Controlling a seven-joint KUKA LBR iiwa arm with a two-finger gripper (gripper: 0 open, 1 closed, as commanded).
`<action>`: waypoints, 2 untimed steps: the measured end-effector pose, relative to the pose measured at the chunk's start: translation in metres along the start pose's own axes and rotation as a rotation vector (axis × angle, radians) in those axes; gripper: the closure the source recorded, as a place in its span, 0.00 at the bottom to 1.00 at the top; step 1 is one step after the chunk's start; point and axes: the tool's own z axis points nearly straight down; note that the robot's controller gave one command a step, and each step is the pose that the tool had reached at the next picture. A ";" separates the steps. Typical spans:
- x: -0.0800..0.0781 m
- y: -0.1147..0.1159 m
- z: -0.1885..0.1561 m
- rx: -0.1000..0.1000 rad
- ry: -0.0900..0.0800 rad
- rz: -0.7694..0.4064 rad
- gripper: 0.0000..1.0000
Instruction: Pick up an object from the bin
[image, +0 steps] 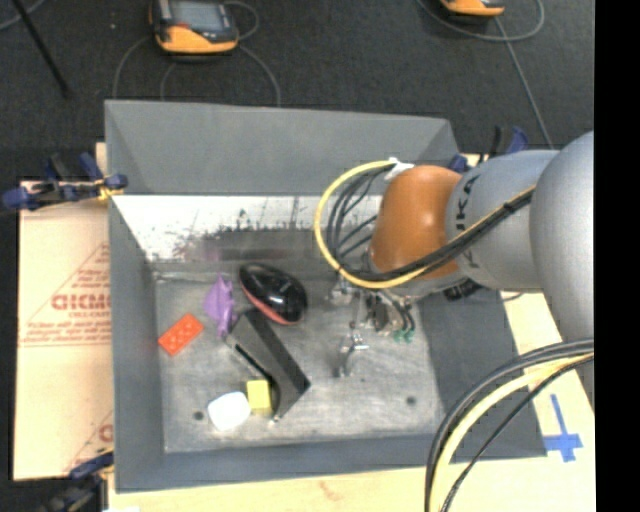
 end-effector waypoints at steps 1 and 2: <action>-0.059 0.033 -0.058 0.000 0.001 -0.090 0.00; -0.058 0.129 -0.041 0.003 -0.010 -0.188 0.00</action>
Offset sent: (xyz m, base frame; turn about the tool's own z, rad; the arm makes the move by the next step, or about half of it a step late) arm 0.0432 0.1659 0.0270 -0.2255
